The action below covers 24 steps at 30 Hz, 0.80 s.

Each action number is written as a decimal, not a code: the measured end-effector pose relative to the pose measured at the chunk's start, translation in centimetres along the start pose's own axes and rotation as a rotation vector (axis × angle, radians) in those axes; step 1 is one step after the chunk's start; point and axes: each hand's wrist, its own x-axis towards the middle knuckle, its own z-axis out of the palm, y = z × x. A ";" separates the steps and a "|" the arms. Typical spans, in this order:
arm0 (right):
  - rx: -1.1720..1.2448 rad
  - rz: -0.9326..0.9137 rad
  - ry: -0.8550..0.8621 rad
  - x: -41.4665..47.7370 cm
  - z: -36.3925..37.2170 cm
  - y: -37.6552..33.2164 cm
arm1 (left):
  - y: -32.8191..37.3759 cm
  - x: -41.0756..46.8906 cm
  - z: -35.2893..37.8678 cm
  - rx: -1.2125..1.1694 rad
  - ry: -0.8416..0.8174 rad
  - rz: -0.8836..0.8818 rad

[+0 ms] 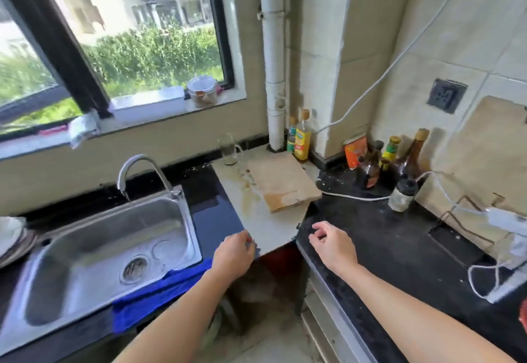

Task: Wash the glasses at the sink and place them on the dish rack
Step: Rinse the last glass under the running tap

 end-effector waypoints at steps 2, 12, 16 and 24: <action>0.001 -0.048 -0.065 3.6 1.8 -2.2 | -1.6 2.1 -1.1 0.016 0.026 -0.076; -0.131 -0.172 -0.357 17.4 11.2 -11.6 | -9.7 8.7 -3.6 -0.096 0.070 -0.341; -0.160 -0.159 -0.364 21.9 14.7 -15.0 | -13.2 12.1 -5.0 -0.107 0.048 -0.383; -0.110 -0.050 -0.285 32.0 17.4 -20.1 | -17.7 19.4 -8.0 -0.084 0.034 -0.400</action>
